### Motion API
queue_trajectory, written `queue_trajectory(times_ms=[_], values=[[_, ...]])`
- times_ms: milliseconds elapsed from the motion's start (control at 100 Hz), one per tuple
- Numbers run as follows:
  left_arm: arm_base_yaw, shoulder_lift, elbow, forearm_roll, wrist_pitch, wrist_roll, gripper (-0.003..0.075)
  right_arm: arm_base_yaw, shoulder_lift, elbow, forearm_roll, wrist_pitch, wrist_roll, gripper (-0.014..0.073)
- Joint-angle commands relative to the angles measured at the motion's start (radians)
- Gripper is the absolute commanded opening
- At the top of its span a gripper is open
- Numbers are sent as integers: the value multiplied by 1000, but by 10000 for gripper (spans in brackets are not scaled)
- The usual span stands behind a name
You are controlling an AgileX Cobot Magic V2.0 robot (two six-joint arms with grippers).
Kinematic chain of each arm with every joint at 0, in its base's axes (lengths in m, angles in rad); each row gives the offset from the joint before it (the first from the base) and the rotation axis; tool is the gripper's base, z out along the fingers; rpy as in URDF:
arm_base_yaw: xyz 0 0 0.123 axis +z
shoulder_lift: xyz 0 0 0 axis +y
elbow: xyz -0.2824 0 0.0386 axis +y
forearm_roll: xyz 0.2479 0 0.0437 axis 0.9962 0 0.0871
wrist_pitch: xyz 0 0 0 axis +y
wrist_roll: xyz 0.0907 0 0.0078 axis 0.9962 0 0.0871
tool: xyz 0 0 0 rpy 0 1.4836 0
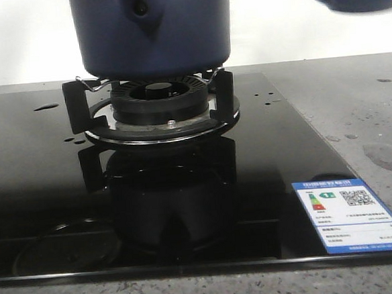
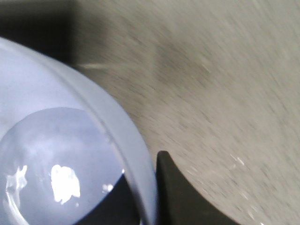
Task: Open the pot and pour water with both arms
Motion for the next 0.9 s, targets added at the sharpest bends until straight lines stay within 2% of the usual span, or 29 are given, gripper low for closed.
queue_trajectory(times_ms=[0, 330, 470, 690, 890], values=[[1, -37, -41, -68, -14, -11, 344, 46, -17, -107, 47, -34, -10, -74], [1, -37, -41, -68, -41, -11, 344, 214, 149, -419, 131, -35, -10, -74], [1, -37, -41, -68, -41, -11, 344, 281, 228, -500, 133, -96, -10, -74], [1, -37, -41, -68, -41, -11, 344, 354, 297, -509, 135, -298, -62, -66], [1, -37, -41, -68, -41, -11, 344, 409, 283, -410, 135, -585, -174, -44]])
